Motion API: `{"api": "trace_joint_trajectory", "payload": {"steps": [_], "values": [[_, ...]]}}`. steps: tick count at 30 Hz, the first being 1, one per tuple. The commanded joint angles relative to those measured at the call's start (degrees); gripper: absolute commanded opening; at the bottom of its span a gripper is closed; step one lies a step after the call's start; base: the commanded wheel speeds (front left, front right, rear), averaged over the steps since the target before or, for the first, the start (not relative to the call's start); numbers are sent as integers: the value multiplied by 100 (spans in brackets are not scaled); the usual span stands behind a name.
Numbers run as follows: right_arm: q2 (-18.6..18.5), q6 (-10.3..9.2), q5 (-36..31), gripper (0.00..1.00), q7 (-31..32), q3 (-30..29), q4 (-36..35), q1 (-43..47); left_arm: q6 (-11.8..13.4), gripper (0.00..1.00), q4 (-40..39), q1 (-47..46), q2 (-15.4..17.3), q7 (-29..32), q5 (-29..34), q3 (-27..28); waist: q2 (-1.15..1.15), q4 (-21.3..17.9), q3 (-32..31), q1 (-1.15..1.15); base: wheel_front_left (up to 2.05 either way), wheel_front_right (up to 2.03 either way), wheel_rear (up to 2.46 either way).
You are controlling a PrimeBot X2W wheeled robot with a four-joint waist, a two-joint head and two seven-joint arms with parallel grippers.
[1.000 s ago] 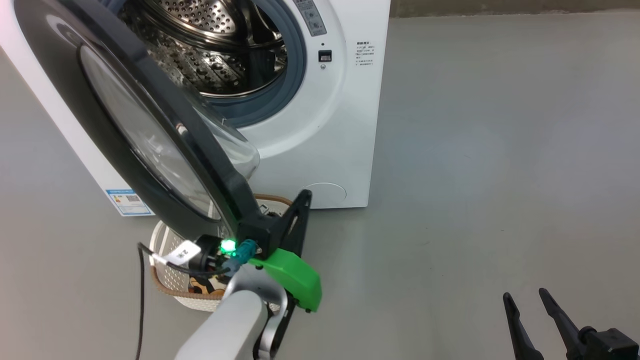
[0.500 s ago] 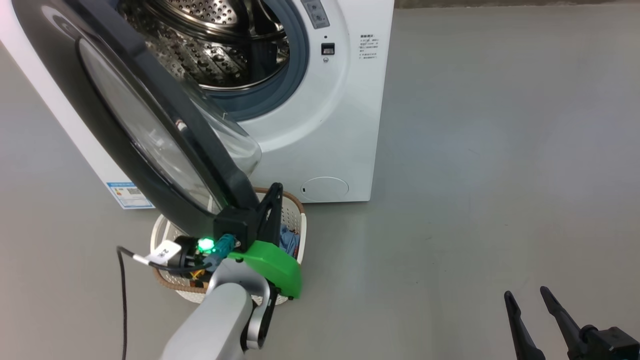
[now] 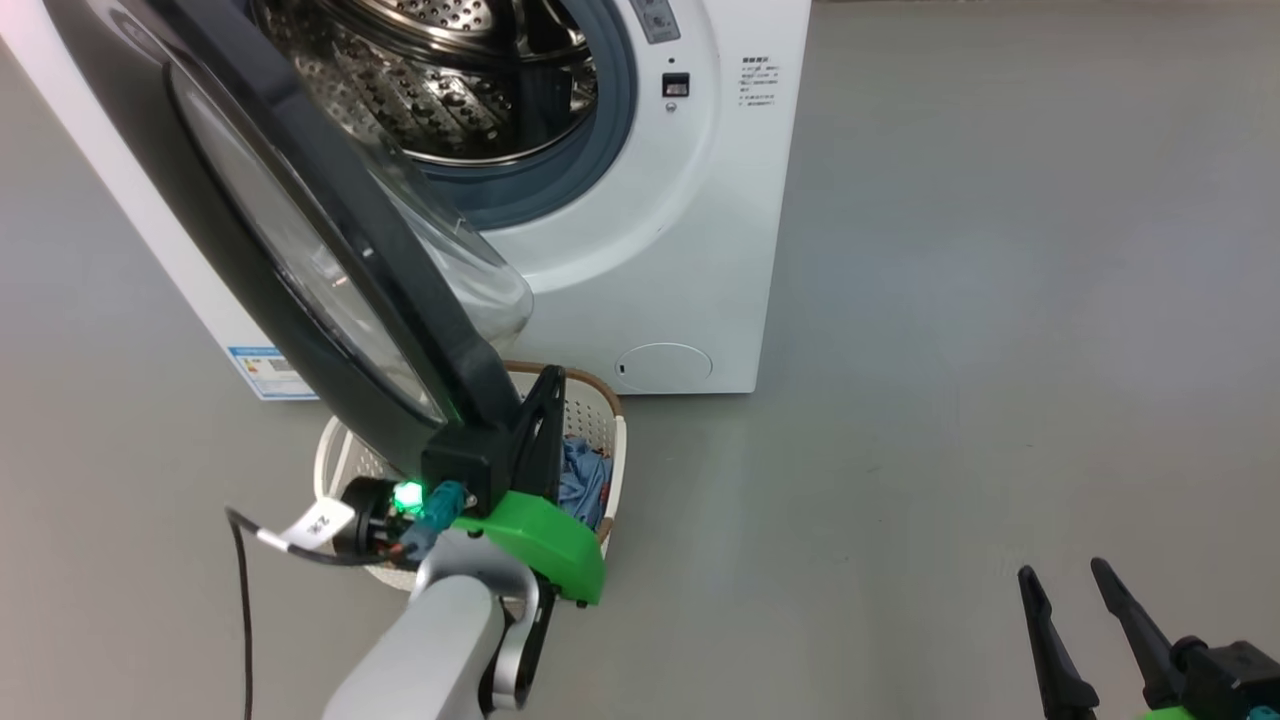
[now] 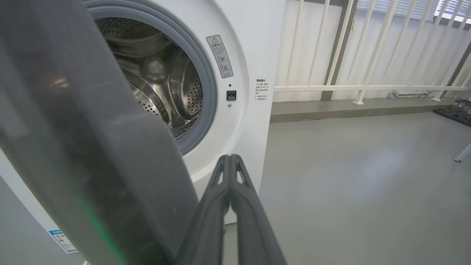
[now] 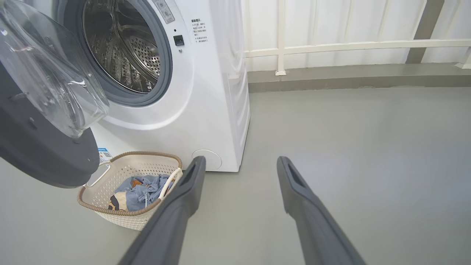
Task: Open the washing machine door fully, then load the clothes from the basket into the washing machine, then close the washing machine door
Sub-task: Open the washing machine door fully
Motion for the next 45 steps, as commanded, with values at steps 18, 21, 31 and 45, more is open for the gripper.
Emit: {"api": "trace_joint_trajectory", "payload": {"steps": [18, 21, 31, 45], "values": [[-207, 9, 25, 100, -75, 50, -223, -198, 426, 0, -938, 439, 533, -55, 6, 264, 0, 601, 178, 0, 0, 0, 0], [-222, 9, 24, 100, -75, 55, -228, -201, 492, 0, -1161, 536, 566, -75, 27, 256, 0, 736, 213, 0, 0, 0, 0], [-319, 9, 36, 100, -75, 31, -277, -225, 758, 0, -1702, 914, 758, -57, 29, 307, 0, 1151, 274, 0, 0, 0, 0], [-326, 9, 36, 100, -75, 51, -292, -188, 1170, 0, -2245, 1537, 1216, -125, -173, 842, 0, 1418, 210, 0, 0, 0, 0]]}}
